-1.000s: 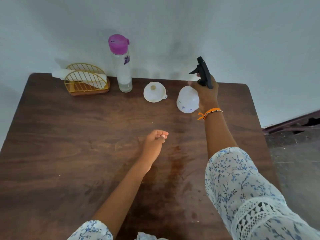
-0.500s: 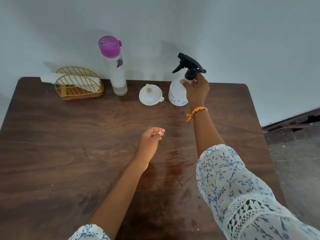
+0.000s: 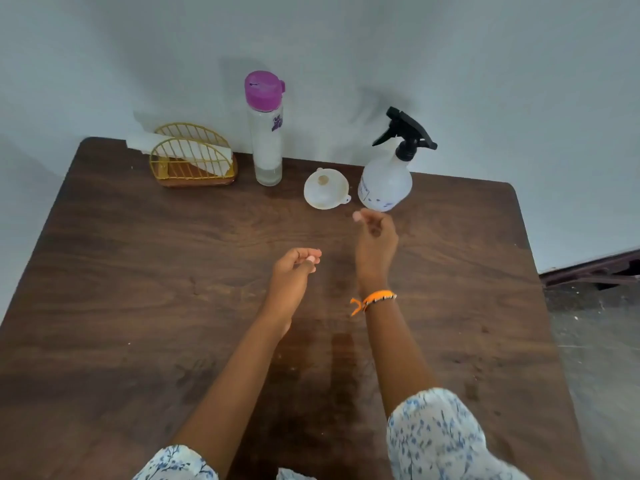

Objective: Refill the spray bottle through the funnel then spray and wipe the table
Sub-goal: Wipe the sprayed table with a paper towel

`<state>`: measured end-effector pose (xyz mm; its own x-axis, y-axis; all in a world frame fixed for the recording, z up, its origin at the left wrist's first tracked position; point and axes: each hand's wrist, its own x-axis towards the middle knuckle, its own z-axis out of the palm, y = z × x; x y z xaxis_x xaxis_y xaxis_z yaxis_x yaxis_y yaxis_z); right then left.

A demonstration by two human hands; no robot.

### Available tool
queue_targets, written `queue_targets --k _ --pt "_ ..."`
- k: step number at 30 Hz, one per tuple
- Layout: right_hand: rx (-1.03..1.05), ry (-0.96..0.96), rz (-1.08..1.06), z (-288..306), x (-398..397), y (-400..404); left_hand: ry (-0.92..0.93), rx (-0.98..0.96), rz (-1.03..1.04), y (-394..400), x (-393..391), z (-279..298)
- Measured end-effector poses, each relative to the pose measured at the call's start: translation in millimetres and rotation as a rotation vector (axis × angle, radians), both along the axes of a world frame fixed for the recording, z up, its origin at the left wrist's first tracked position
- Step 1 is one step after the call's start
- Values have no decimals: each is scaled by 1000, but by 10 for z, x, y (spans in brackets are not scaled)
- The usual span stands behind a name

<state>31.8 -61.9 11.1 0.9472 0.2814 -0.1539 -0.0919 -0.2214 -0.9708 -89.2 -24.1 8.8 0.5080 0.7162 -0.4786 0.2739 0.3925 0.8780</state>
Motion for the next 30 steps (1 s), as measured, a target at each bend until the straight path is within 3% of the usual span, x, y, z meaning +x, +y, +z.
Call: queue_targets --k 7,13,22,30 --pt "-26 -13 485 47 -818 282 -18 -9 241 249 -592 45" --pt "-72 -186 813 268 -1064 996 -49 -5 347 540 -1000 83" --pt "-169 -542 787 293 -1138 2128 -69 -6 391 961 -1235 65" --pt "-648 -1060 807 99 -1363 2772 -78 -34 395 1184 -1396 -4"
